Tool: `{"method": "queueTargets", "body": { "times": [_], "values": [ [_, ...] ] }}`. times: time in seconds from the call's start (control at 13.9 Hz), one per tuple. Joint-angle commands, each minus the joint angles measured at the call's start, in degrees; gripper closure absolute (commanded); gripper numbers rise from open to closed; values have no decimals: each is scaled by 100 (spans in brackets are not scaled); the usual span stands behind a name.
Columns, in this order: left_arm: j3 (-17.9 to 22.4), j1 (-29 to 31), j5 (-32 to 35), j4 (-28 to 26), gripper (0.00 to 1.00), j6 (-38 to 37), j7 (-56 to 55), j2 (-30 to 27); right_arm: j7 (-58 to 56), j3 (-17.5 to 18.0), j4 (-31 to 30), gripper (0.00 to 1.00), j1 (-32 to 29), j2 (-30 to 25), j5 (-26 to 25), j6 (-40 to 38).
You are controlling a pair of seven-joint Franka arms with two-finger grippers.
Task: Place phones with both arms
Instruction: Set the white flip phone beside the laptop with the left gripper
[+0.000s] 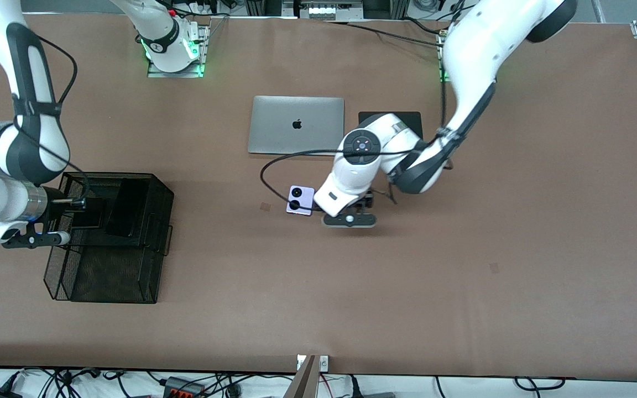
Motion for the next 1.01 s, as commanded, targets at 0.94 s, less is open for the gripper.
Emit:
{"method": "queueTargets", "body": {
  "times": [0.94],
  "values": [
    [2036, 1207, -2101, -632, 0, -3060, 4670, -3419, 3239, -19, 478, 0, 3335, 1700, 650, 2336]
  ]
}}
